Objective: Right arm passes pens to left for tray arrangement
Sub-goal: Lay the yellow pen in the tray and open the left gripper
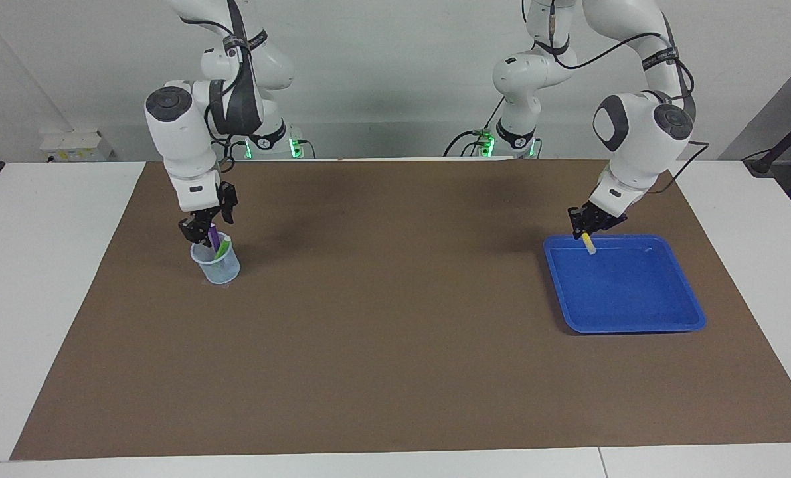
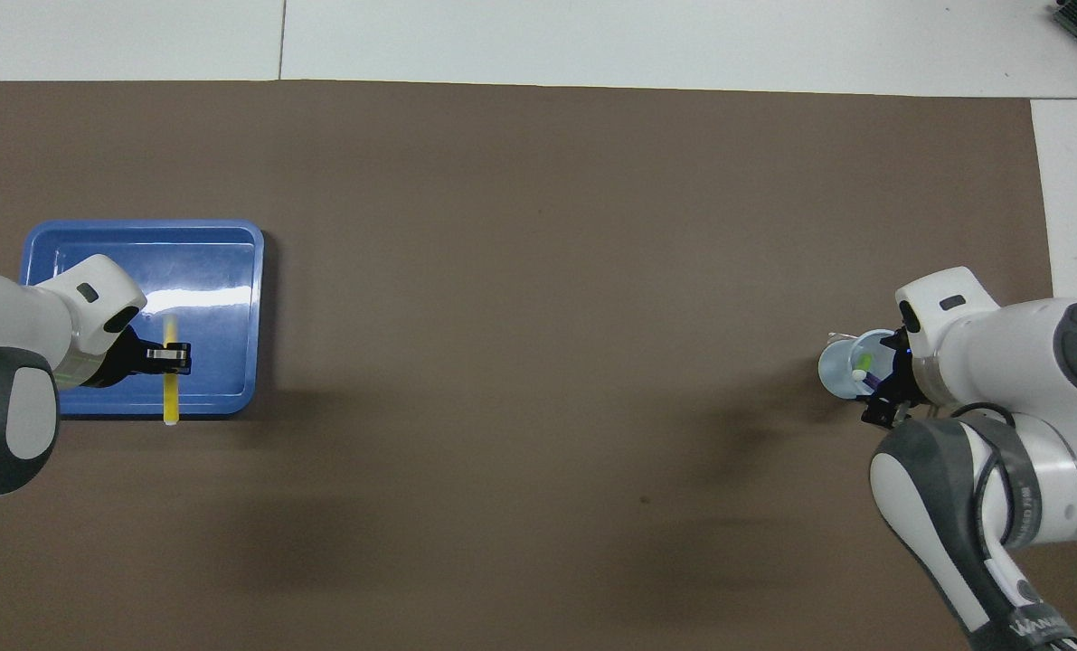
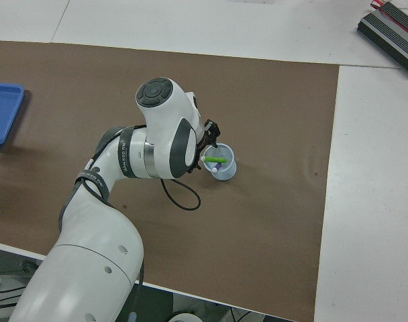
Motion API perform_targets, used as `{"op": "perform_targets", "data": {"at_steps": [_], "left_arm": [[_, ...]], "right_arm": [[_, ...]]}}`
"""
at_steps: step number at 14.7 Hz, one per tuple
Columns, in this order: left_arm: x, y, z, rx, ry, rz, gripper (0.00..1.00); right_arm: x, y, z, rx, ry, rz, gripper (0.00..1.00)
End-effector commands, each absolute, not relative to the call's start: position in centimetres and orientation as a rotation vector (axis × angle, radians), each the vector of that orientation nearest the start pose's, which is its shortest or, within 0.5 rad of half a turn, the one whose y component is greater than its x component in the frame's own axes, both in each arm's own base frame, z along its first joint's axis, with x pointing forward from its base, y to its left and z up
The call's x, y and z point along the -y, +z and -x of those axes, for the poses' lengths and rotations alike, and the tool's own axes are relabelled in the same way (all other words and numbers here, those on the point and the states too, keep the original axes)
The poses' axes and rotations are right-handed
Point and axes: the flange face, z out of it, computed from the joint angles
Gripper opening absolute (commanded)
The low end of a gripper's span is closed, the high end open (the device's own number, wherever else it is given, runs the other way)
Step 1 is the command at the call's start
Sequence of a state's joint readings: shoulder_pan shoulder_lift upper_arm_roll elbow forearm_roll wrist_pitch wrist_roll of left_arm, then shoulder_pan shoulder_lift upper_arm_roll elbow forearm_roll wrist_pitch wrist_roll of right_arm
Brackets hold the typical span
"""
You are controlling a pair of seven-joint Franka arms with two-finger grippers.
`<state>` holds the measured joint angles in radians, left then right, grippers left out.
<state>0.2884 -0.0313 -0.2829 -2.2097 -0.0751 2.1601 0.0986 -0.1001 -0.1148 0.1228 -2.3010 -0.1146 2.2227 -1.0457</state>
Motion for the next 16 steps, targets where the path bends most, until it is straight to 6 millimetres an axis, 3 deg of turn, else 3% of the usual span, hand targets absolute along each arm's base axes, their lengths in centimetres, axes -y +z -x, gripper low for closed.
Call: {"op": "perform_targets", "data": {"at_steps": [1, 7, 12, 16], "left_arm": [[-1.0, 38.5, -54.6, -0.101, 0.011, 3.191, 0.0], [-1.2, 33.7, -56.5, -0.055, -0.076, 3.217, 0.0], [-1.0, 31.2, -57.0, -0.04, -0.082, 3.23, 0.0], [-0.9, 29.6, -57.4, -0.032, -0.121, 3.234, 0.0]], "right_arm": [[-0.9, 38.5, -50.0, 1.858, 0.046, 2.708, 0.77], [-0.8, 38.3, -50.2, 1.892, 0.055, 2.701, 0.65], [-1.0, 38.3, -50.5, 1.909, 0.016, 2.707, 0.45], [-1.1, 37.6, -50.8, 1.903, 0.015, 2.705, 0.44]]}}
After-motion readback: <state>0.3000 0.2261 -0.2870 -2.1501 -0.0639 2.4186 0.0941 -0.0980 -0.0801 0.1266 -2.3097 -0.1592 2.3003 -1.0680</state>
